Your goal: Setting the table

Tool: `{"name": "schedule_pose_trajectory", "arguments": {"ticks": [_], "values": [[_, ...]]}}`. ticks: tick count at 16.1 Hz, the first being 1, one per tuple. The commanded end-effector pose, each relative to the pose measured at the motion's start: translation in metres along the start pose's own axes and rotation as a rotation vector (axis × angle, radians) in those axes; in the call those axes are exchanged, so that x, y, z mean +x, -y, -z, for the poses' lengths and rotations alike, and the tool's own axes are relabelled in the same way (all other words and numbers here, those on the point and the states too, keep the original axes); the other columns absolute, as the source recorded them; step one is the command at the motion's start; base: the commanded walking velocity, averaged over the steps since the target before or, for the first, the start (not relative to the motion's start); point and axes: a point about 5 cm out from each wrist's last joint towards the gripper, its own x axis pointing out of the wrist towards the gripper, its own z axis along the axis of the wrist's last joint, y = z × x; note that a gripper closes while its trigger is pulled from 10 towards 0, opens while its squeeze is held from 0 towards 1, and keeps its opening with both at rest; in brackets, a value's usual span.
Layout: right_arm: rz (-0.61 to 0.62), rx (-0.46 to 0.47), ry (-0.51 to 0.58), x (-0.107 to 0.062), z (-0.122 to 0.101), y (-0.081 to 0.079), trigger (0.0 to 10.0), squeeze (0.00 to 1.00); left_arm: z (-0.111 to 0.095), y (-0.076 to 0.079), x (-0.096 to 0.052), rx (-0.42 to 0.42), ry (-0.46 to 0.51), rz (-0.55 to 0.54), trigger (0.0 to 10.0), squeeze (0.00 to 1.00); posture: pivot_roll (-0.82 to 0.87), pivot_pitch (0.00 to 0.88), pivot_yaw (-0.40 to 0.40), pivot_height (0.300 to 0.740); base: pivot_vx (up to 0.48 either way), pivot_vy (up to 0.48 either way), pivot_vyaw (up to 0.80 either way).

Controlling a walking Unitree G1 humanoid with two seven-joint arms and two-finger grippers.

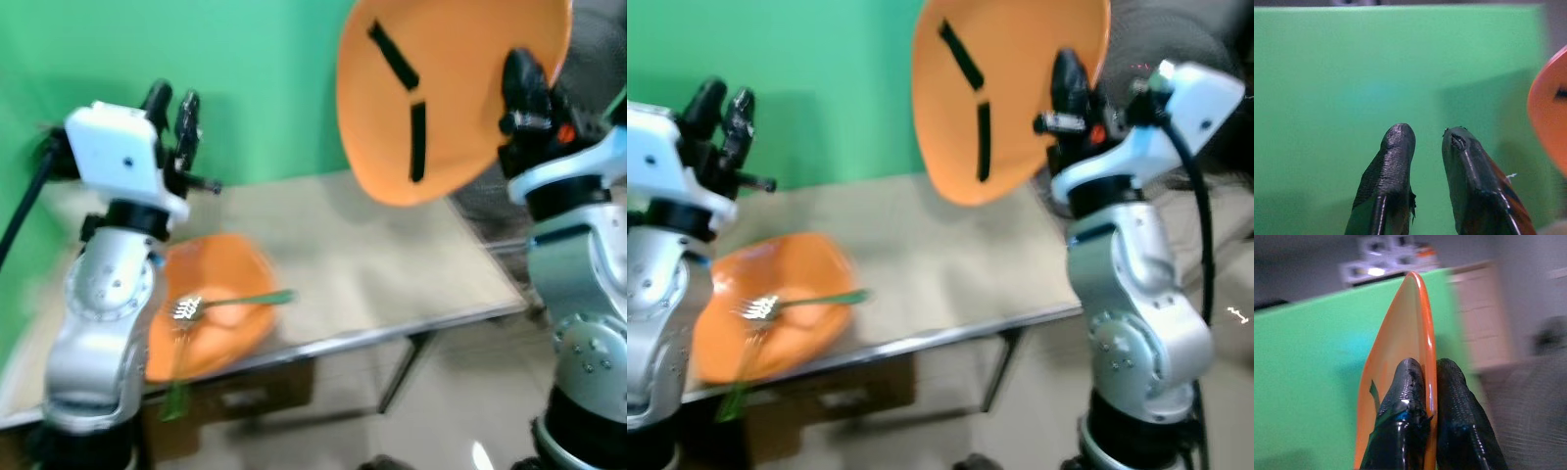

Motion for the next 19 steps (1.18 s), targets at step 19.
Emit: {"name": "schedule_pose_trajectory", "arguments": {"ticks": [19], "values": [[0.127, -0.399, -0.057, -0.015, 0.008, 0.029, 10.0, 0.00, 0.033, 0.009, -0.014, -0.086, -0.233, 0.016, 10.0, 0.00, -0.01, 0.000, 0.007, 0.740, 0.000, 0.000, -0.80]]}}
